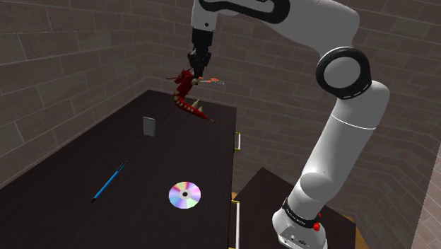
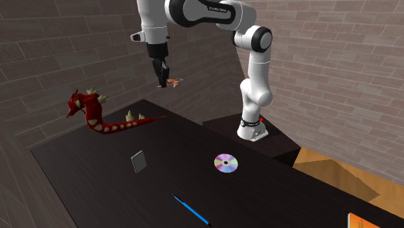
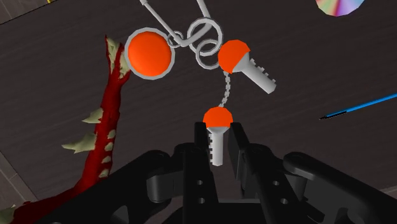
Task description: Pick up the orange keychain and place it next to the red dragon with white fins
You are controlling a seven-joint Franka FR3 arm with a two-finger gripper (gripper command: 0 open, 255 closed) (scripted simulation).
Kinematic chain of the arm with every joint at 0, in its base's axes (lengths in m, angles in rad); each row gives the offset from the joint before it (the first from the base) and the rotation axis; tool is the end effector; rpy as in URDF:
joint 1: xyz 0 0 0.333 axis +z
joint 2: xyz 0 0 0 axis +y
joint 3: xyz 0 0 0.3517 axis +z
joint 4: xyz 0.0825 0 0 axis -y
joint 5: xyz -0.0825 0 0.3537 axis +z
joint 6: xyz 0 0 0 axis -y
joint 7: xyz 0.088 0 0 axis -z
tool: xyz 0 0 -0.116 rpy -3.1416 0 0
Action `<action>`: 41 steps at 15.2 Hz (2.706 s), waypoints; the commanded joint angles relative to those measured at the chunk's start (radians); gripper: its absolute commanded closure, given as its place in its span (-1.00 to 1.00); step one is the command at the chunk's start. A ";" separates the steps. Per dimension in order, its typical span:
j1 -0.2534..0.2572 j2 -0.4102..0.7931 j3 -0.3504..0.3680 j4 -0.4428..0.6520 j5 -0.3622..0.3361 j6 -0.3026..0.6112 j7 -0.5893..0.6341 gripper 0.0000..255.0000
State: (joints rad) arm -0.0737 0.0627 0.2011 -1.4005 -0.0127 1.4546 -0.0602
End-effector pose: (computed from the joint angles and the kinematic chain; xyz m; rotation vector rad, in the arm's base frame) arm 0.5302 0.0617 0.6827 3.1277 0.2915 -0.0115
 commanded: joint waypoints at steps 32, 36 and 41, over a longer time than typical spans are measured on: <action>-0.006 -0.050 -0.004 -0.512 0.010 0.463 -0.008 1.00; -0.005 -0.039 -0.004 -0.553 0.008 0.515 -0.006 1.00; -0.005 -0.021 -0.004 -0.600 0.003 0.580 -0.003 1.00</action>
State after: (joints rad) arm -0.0776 0.0414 0.1980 -1.9876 -0.0091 2.0207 -0.0616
